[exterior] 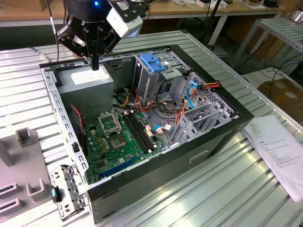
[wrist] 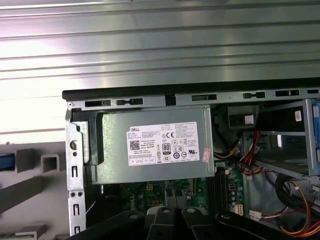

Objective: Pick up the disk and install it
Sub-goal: 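Reach for the disk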

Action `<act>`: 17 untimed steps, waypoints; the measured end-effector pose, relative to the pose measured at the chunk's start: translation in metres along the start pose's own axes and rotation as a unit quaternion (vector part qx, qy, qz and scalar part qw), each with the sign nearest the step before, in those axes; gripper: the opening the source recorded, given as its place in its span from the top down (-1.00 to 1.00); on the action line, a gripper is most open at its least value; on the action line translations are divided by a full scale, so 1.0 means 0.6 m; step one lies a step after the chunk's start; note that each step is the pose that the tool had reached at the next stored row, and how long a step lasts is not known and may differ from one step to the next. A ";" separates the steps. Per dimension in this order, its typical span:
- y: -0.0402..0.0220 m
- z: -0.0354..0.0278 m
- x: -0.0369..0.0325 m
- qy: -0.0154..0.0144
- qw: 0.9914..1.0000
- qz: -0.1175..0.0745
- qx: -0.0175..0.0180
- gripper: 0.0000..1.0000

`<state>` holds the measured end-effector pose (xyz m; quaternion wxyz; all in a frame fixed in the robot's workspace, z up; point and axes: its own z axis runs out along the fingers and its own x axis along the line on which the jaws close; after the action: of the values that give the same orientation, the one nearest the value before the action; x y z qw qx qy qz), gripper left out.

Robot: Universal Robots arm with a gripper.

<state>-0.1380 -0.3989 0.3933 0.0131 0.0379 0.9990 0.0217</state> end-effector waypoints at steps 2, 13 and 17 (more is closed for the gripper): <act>0.000 0.000 0.002 0.000 1.000 0.000 0.000 0.79; -0.001 0.000 0.010 0.000 1.000 0.000 0.000 0.79; -0.001 0.000 0.013 0.000 1.000 0.000 0.000 0.79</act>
<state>-0.1456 -0.3989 0.3932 0.0131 0.0379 0.9990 0.0217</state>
